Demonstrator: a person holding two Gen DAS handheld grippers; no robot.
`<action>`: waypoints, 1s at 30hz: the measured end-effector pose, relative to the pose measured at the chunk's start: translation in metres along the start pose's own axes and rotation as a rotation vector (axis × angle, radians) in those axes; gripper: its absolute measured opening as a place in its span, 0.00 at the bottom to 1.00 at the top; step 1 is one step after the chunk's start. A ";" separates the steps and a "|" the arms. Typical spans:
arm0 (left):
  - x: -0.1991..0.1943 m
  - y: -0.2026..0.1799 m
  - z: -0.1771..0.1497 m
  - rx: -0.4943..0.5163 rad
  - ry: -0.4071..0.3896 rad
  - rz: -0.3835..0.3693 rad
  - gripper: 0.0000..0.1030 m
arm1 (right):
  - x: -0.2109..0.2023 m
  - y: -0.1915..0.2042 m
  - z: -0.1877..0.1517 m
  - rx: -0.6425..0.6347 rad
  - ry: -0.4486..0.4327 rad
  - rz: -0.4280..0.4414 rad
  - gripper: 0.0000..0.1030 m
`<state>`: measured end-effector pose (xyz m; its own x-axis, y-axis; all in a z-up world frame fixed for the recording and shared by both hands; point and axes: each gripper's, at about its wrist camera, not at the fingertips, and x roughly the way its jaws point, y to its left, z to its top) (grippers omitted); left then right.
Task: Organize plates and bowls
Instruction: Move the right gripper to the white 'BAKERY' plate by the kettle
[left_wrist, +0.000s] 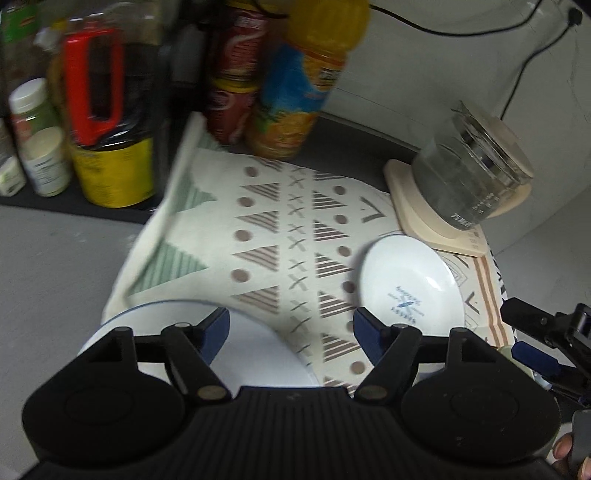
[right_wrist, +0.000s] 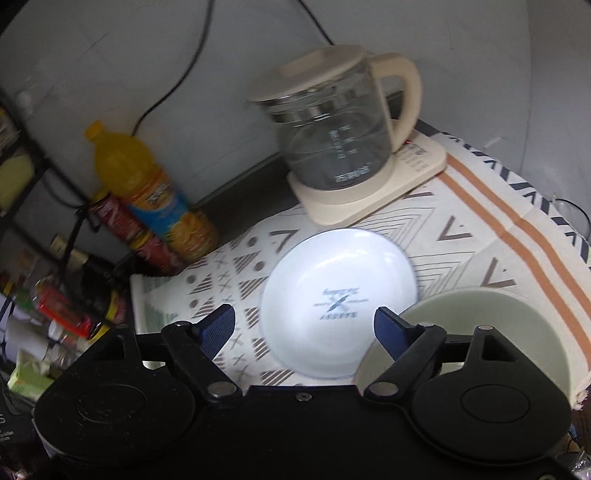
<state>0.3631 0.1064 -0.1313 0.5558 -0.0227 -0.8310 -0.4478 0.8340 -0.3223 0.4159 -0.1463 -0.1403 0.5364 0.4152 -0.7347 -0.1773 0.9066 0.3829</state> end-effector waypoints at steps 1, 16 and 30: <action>0.004 -0.004 0.002 0.005 0.004 -0.005 0.70 | 0.002 -0.004 0.002 0.009 0.004 -0.010 0.79; 0.070 -0.032 0.024 0.005 0.100 -0.062 0.62 | 0.048 -0.043 0.036 0.073 0.097 -0.115 0.73; 0.119 -0.037 0.026 -0.041 0.222 -0.116 0.27 | 0.113 -0.073 0.051 0.095 0.312 -0.161 0.51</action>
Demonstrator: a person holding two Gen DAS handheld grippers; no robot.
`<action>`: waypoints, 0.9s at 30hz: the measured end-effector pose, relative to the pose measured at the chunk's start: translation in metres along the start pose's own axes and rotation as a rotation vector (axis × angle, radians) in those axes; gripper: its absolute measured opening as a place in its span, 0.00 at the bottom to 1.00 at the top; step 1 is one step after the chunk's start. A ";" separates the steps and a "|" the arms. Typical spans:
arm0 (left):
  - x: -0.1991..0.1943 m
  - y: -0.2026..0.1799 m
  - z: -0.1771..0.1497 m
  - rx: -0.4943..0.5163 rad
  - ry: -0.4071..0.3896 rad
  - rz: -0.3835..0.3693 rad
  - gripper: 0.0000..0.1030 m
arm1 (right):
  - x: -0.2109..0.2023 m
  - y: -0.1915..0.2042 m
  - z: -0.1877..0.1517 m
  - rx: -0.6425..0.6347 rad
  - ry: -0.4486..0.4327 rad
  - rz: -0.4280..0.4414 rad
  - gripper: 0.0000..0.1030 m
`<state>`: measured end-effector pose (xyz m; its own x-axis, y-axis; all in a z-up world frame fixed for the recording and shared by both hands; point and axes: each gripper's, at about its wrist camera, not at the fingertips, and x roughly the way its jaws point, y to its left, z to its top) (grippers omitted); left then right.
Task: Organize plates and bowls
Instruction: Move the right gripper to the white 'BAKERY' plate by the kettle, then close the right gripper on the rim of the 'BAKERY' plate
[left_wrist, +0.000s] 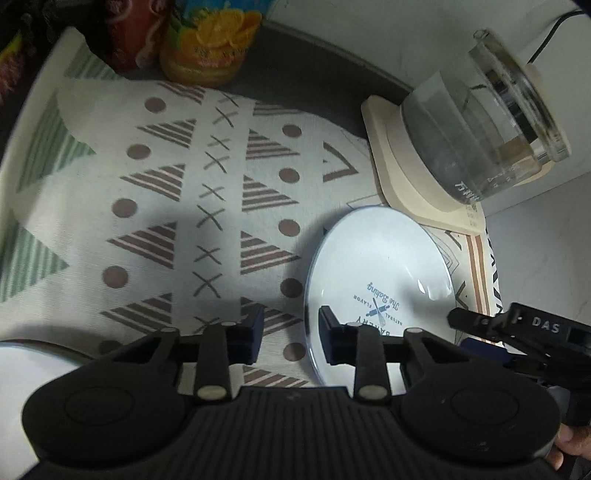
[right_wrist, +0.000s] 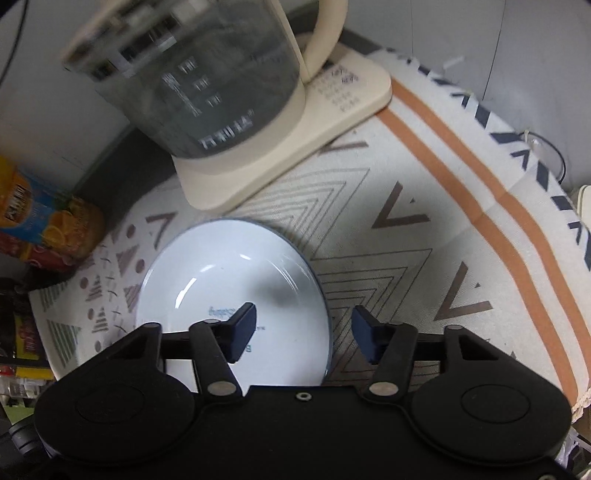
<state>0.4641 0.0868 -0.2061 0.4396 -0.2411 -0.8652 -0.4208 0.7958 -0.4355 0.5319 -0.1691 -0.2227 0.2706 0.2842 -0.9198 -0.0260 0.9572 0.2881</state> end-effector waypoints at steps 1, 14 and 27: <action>0.003 -0.001 0.000 0.001 0.008 -0.002 0.26 | 0.003 -0.001 0.001 0.000 0.009 -0.004 0.47; 0.027 -0.011 -0.002 0.004 0.057 -0.017 0.11 | 0.031 0.002 0.006 -0.076 0.097 -0.042 0.24; 0.002 0.001 0.008 -0.002 -0.032 0.019 0.10 | 0.011 0.023 0.002 -0.181 -0.002 0.076 0.10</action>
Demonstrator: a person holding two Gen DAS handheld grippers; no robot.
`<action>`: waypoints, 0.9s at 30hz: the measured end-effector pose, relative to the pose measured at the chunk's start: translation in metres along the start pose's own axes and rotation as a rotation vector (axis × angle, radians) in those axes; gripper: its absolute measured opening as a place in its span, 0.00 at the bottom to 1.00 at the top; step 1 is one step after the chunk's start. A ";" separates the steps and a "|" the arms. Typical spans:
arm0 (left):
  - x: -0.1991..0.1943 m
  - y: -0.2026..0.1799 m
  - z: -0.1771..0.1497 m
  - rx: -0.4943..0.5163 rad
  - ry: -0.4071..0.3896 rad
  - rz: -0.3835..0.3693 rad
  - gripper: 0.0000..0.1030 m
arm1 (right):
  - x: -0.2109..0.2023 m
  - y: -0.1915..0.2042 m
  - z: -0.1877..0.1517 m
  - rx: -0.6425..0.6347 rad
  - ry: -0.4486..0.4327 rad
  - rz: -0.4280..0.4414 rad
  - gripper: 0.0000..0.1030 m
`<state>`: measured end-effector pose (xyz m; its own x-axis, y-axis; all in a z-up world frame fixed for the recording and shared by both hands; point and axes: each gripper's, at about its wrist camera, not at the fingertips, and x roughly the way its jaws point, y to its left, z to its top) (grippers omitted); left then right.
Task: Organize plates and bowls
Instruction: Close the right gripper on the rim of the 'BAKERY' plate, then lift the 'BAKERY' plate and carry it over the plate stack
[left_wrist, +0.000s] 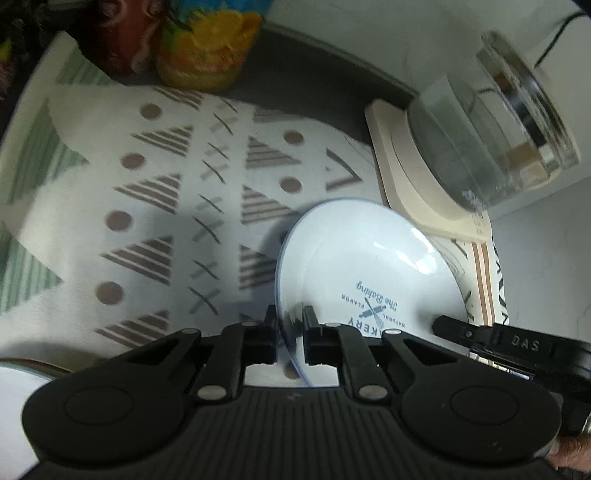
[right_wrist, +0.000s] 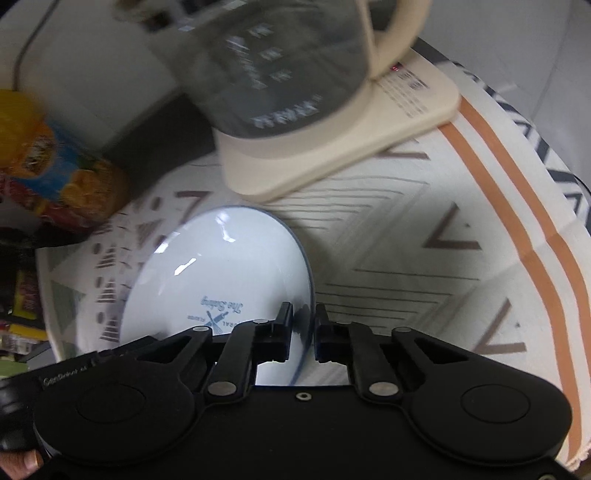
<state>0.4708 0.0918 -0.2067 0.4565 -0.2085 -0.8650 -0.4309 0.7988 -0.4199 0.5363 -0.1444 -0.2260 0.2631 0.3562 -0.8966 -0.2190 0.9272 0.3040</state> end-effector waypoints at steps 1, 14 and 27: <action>-0.004 0.002 0.001 0.000 -0.011 0.004 0.10 | -0.002 0.003 -0.001 -0.003 -0.004 0.011 0.09; -0.061 0.023 -0.008 -0.024 -0.110 0.022 0.10 | -0.026 0.037 -0.019 -0.060 -0.056 0.103 0.09; -0.119 0.048 -0.053 -0.057 -0.188 0.050 0.10 | -0.058 0.068 -0.059 -0.138 -0.090 0.179 0.09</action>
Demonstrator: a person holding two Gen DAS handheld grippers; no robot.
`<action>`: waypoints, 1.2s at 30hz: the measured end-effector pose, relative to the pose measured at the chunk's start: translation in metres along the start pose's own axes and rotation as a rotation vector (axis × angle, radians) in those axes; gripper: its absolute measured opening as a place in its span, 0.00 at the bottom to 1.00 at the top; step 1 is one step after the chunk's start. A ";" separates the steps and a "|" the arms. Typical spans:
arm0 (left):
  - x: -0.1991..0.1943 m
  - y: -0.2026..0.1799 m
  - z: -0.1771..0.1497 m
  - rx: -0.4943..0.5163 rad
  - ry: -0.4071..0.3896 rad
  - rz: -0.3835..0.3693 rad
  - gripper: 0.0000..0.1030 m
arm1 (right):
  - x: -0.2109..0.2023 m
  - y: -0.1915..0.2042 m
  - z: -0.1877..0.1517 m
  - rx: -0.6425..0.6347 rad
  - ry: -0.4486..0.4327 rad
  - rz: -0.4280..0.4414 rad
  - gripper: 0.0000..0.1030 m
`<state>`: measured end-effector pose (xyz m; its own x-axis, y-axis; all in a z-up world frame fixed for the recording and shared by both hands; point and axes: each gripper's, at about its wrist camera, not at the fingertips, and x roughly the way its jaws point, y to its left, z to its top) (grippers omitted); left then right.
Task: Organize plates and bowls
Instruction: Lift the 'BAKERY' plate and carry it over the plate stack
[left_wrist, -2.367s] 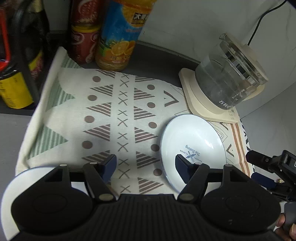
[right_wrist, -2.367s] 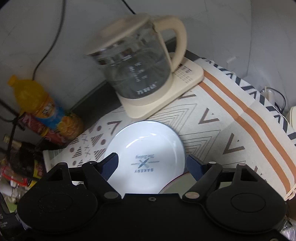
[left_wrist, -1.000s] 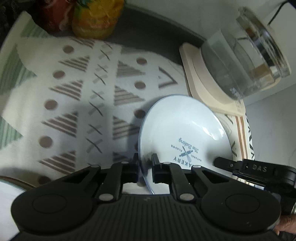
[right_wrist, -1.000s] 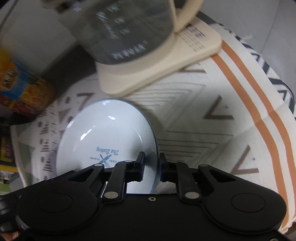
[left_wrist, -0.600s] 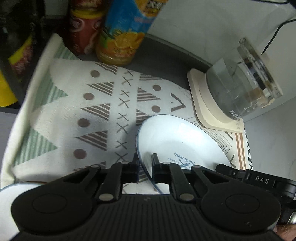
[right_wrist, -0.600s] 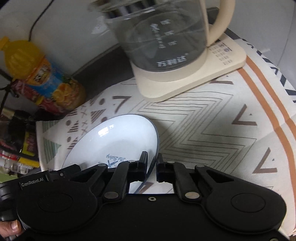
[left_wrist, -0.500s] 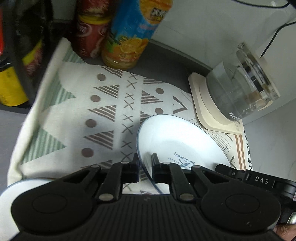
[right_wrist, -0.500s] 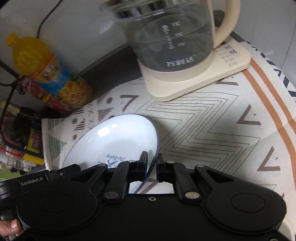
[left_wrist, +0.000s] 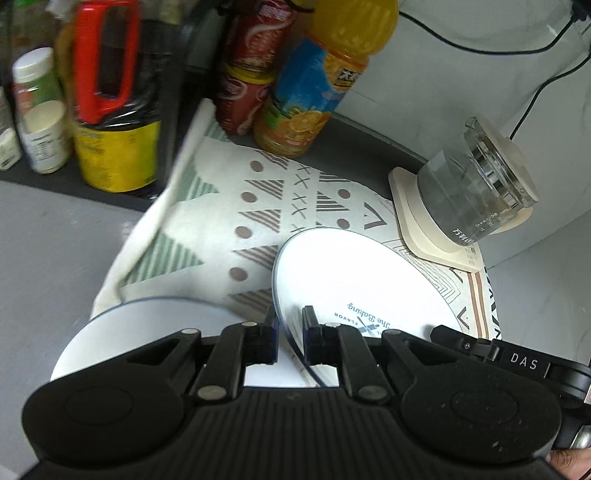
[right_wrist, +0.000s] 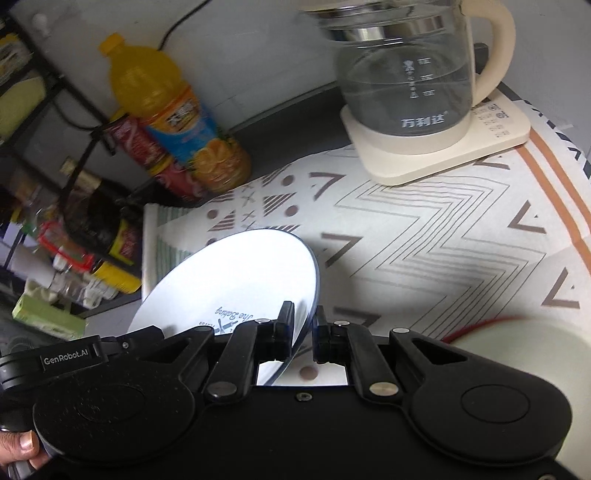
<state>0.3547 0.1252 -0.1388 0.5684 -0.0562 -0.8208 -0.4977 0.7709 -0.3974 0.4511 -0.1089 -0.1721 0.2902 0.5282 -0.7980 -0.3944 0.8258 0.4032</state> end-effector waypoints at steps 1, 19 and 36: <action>-0.004 0.003 -0.003 -0.004 -0.004 0.002 0.10 | -0.002 0.003 -0.003 -0.007 -0.001 0.004 0.09; -0.056 0.047 -0.056 -0.090 -0.044 0.057 0.10 | -0.017 0.039 -0.064 -0.134 0.027 0.037 0.11; -0.056 0.075 -0.084 -0.136 -0.011 0.109 0.10 | -0.013 0.066 -0.093 -0.262 0.042 -0.002 0.12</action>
<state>0.2307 0.1328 -0.1567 0.5133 0.0306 -0.8577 -0.6401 0.6794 -0.3588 0.3399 -0.0795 -0.1771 0.2565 0.5136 -0.8188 -0.6079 0.7443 0.2764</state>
